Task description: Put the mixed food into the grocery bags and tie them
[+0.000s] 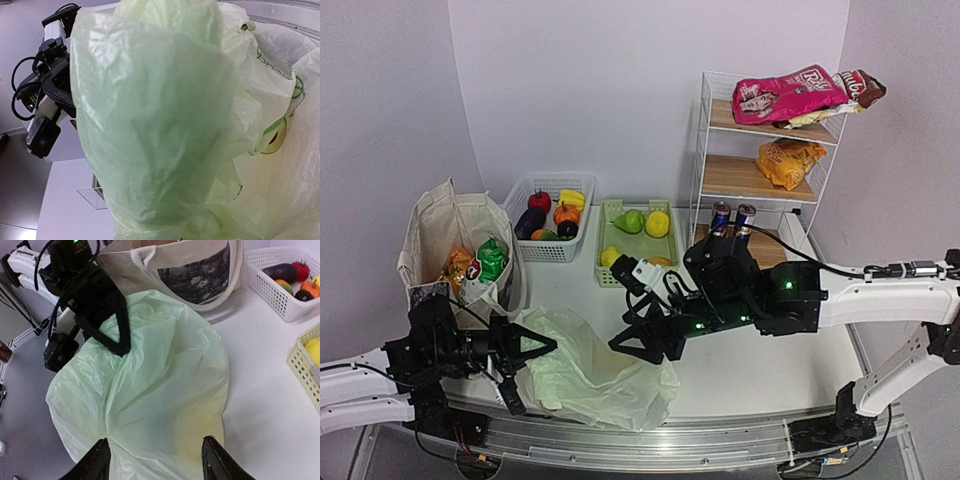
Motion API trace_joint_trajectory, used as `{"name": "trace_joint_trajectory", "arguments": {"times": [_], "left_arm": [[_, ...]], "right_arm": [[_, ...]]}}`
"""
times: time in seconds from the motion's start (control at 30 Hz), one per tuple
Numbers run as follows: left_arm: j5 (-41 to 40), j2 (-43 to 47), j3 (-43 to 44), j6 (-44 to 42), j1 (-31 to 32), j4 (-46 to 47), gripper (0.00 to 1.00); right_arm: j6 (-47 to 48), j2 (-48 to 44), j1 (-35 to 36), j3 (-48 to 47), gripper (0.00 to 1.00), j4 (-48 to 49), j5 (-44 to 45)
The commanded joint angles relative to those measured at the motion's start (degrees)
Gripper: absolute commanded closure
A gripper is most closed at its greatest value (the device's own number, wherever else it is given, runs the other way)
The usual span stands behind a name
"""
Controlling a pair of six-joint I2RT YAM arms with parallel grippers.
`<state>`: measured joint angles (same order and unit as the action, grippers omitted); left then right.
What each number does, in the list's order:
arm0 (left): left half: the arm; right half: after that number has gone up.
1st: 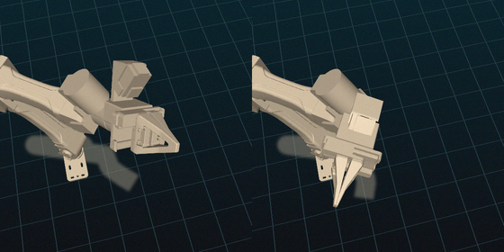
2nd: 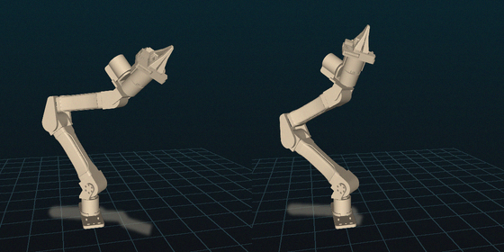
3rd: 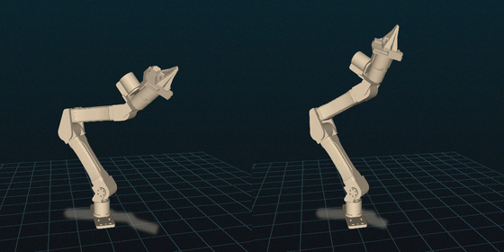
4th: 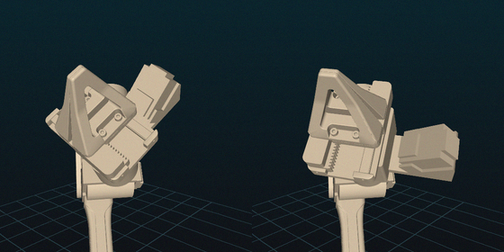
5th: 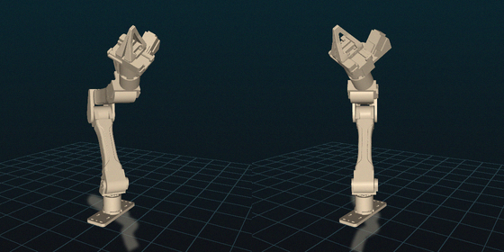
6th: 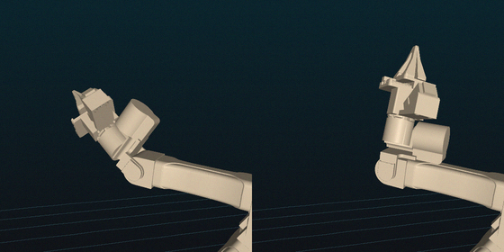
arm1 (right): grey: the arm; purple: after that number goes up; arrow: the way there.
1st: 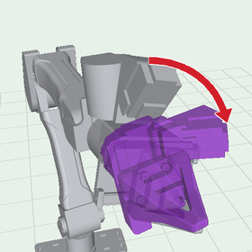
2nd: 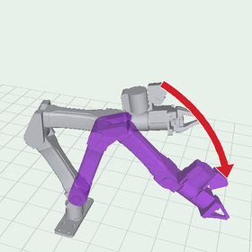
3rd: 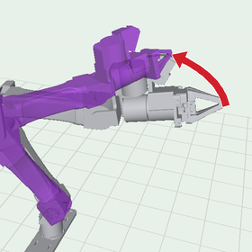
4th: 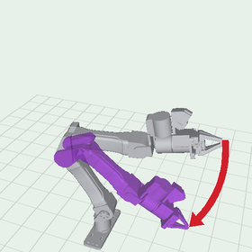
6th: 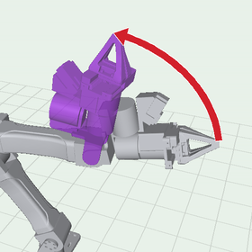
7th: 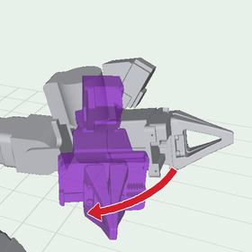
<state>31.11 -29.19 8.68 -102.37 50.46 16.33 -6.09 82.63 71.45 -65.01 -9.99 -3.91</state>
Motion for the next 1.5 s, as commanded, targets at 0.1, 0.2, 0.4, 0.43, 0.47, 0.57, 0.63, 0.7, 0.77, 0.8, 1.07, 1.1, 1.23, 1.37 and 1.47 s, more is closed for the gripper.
{"name": "trace_joint_trajectory", "arguments": {"times": [0.1, 0.2, 0.4, 0.43, 0.47, 0.57, 0.63, 0.7, 0.77, 0.8, 1.07, 1.1, 1.23, 1.37, 1.47], "left_arm": [[-7.6, -9.1, 18.9, 16.9, 0.0, -19.6, 1.0], [-6.7, -14.6, 28.3, 25.3, 0.0, -32.5, 1.0], [-1.7, -30.6, 49.6, 46.8, 0.0, -55.6, 1.0], [-0.3, -32.9, 52.3, 51.0, 0.0, -57.6, 1.0], [1.8, -34.6, 54.3, 54.3, 0.0, -59.5, 1.0], [7.5, -39.0, 59.1, 62.0, 0.0, -64.7, 1.0], [9.0, -41.3, 60.7, 67.2, 0.0, -65.9, 1.0], [6.7, -43.2, 61.9, 73.0, 0.0, -66.0, 1.0], [0.8, -45.8, 63.7, 78.6, 0.0, -66.6, 1.0], [-2.0, -47.3, 65.0, 81.2, 0.0, -67.3, 1.0], [-3.8, -48.2, 70.7, 88.7, 0.0, -68.4, 1.0], [-2.7, -47.5, 70.8, 88.2, 0.0, -68.3, 1.0], [-1.3, -44.4, 69.4, 83.9, 0.0, -67.5, 1.0], [-4.6, -43.3, 67.6, 79.9, 0.0, -66.7, 1.0], [-7.0, -43.1, 67.4, 78.9, 0.0, -64.4, 1.0]], "right_arm": [[3.3, 2.4, 4.3, -4.8, 0.24, 1.1, -3.9], [4.7, 2.5, 5.1, -6.3, 0.24, 1.1, -5.4], [6.0, -3.3, 5.1, -5.2, 0.24, 1.8, 0.4], [7.1, -4.1, 5.1, -5.2, 0.23, 1.8, 1.7], [7.5, -4.7, 5.1, -5.4, 0.22, 1.8, 3.0], [6.5, -6.0, 5.1, -6.1, 0.17, 1.7, 7.4], [4.2, -6.3, 5.1, -6.7, 0.15, 1.2, 11.8], [3.3, -6.2, 5.1, -7.2, 0.14, 0.4, 13.9], [2.5, -4.9, 5.1, -8.6, 0.14, -1.2, 14.0], [2.0, -4.2, 5.1, -9.8, 0.12, -2.6, 13.8], [3.7, 3.8, 4.8, -14.9, 0.08, -3.0, 14.0], [3.7, 4.4, 4.4, -15.1, 0.08, -3.0, 14.5], [1.0, 4.4, 0.8, -12.2, 0.09, 0.9, 15.0], [2.4, 6.7, -0.7, -13.1, 0.1, 4.9, 10.0], [2.9, 9.2, -0.8, -14.7, 0.13, 4.9, 8.9]]}}
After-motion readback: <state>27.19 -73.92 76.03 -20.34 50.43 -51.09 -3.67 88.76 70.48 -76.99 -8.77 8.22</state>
